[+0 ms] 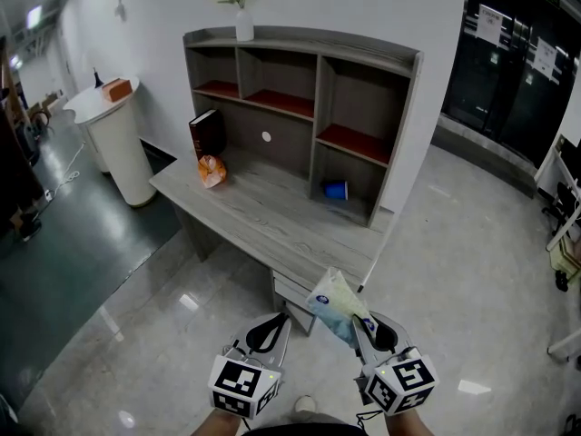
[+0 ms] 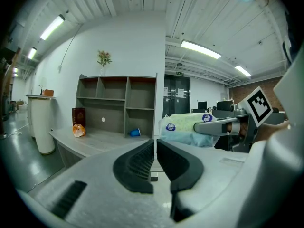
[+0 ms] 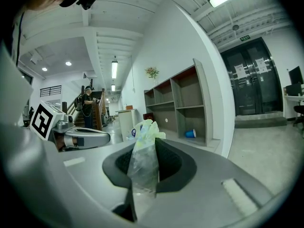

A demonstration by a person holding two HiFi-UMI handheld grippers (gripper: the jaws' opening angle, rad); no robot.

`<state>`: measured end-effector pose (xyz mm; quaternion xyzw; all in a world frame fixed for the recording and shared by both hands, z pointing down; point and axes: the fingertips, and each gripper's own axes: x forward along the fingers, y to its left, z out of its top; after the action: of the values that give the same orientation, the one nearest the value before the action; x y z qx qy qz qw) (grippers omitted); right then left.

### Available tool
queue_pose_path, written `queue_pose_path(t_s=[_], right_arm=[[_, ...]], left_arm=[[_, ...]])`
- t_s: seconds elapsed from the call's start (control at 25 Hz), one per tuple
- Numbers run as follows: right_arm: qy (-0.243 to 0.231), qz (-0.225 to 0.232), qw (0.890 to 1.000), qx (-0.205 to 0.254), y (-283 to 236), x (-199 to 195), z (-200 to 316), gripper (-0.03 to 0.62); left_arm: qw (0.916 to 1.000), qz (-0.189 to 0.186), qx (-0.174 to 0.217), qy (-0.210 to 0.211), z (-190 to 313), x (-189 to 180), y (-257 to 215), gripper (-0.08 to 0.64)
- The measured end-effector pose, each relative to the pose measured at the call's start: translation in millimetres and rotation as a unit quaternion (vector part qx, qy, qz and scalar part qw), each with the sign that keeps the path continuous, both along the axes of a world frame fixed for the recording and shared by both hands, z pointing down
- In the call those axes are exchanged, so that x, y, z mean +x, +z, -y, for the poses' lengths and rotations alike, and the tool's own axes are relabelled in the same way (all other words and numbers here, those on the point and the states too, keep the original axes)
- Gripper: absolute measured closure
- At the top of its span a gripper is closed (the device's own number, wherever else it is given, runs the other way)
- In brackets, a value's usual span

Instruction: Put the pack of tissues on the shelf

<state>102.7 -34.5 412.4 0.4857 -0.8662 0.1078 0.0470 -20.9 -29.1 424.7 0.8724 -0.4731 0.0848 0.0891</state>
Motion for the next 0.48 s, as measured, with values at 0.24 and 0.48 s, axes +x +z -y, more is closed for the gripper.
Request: queue_pose_path(t_s=[0.24,0.48], right_arm=[[-0.016,-0.002,1.0,0.002,2,11,33,0.538],[-0.018,0.002,1.0,0.004,3,27,60,0.538]], left_arm=[[0.9999,-0.001,0.0,-0.015,32,12,3,0.554],[0.9999,0.005,-0.003,-0.013,53,29,8,0.551]])
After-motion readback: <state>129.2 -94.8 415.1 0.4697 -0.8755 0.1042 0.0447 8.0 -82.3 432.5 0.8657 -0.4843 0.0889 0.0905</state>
